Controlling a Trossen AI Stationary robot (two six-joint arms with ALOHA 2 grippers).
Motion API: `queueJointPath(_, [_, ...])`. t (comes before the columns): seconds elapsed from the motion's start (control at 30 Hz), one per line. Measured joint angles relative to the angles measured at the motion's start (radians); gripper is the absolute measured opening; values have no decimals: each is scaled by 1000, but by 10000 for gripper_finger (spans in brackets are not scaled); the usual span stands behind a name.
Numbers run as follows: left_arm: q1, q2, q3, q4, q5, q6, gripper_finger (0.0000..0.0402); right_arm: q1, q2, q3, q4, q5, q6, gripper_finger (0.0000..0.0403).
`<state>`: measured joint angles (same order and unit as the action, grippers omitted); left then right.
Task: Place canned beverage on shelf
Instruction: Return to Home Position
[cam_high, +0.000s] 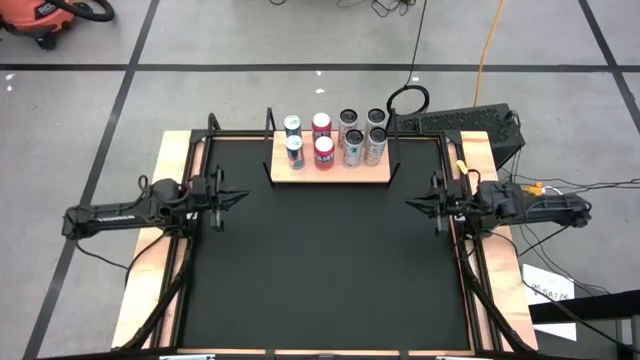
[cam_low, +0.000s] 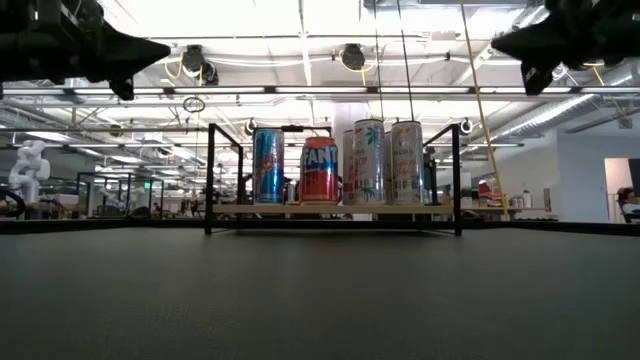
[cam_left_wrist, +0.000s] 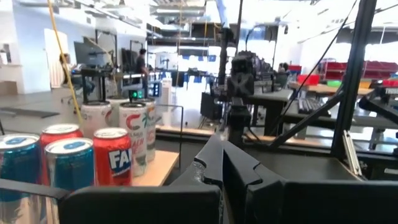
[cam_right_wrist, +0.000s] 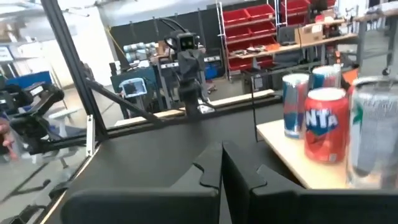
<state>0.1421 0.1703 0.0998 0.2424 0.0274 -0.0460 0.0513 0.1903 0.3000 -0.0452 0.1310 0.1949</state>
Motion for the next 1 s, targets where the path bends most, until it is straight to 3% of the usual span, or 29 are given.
queueJointPath(0.13, [0, -47, -14, -21, -1, 0, 0, 0, -26, -82, 86, 0, 47, 0])
queueJointPath(0.57, [0, -168, -92, -35, -2, 0, 0, 0, -94, -198, 124, -4, 30, 0])
queueJointPath(0.8, [0, -170, -93, -78, -1, -8, 0, 0, -190, -270, 157, -5, 45, 0])
queueJointPath(1.0, [0, -170, -93, -126, 0, 0, 0, 0, -189, -274, 122, -4, -2, 0])
